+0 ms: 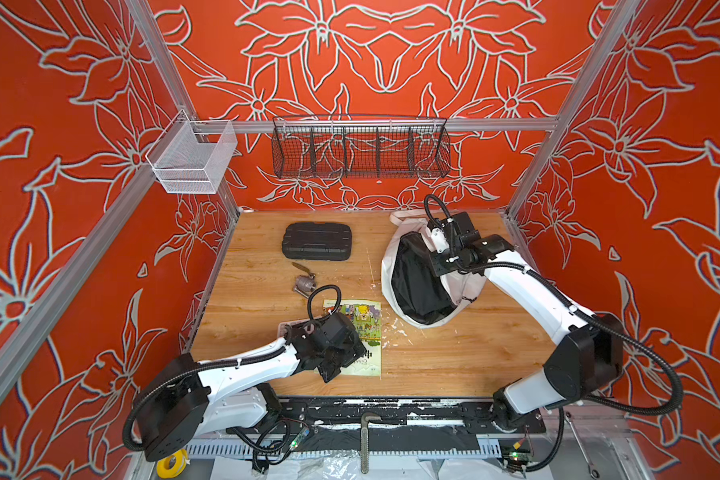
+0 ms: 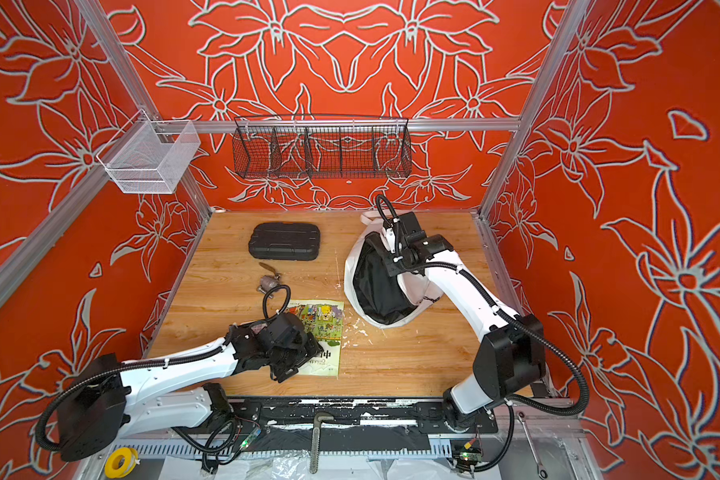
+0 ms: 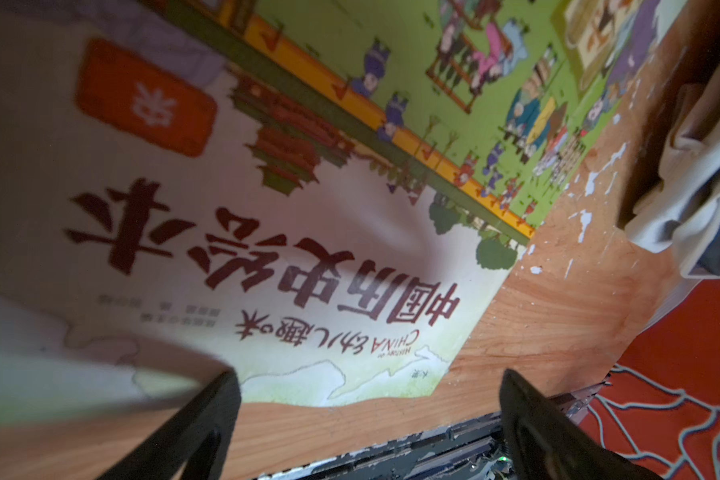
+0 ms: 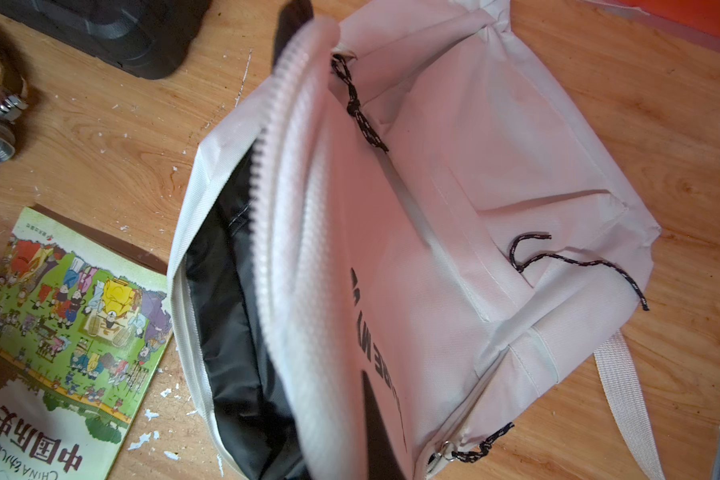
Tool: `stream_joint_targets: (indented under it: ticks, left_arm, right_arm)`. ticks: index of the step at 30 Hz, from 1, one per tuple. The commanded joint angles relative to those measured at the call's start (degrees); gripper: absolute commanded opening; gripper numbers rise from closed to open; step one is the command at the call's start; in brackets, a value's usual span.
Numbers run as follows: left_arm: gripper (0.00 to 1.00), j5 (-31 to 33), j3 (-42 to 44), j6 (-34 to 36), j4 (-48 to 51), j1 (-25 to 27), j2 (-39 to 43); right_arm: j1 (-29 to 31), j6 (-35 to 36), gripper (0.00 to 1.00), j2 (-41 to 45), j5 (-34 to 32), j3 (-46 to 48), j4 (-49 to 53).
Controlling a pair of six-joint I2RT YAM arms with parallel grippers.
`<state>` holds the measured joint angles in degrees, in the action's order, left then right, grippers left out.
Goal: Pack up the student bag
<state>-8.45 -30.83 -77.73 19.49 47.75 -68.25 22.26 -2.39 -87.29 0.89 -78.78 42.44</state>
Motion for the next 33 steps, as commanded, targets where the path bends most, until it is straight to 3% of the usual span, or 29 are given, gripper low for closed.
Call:
stream_joint_targets:
  ticks: [1, 8, 11, 15, 19, 23, 33]
  left_arm:
    - [0.97, -1.43, 1.71, 5.11, -4.42, -2.34, -6.94]
    - [0.97, -9.48, -11.52, 18.09, -7.16, -3.63, -25.17]
    - [0.97, -9.28, -16.08, 21.46, -6.93, -3.63, -26.33]
    - [0.97, -4.27, -20.31, 26.58, 0.10, -3.60, -21.42]
    - [0.98, 0.14, -17.93, 26.22, 4.88, -4.71, -14.64]
    - [0.97, 0.54, -10.77, 23.65, 3.71, -6.79, -8.62]
    - [0.98, -7.49, -1.84, 22.81, -6.43, -11.83, -8.18]
  right_arm:
    - [0.24, 0.79, 0.00, 1.38, -2.78, 0.14, 0.33]
    - [-0.24, 3.04, 0.00, 1.60, -6.55, 0.40, 1.68]
    - [-0.97, 3.61, 0.00, 1.59, -6.62, 0.20, 1.98]
    - [-1.26, 3.82, 0.00, 0.84, -4.76, -0.27, 2.36]
    - [-1.26, 3.58, 0.00, -0.13, -3.21, -0.25, 2.56]
    - [-1.26, 3.42, 0.00, -0.36, -2.40, -0.04, 2.03]
    - [-1.26, 3.58, 0.00, -0.07, -2.91, 0.28, 2.12]
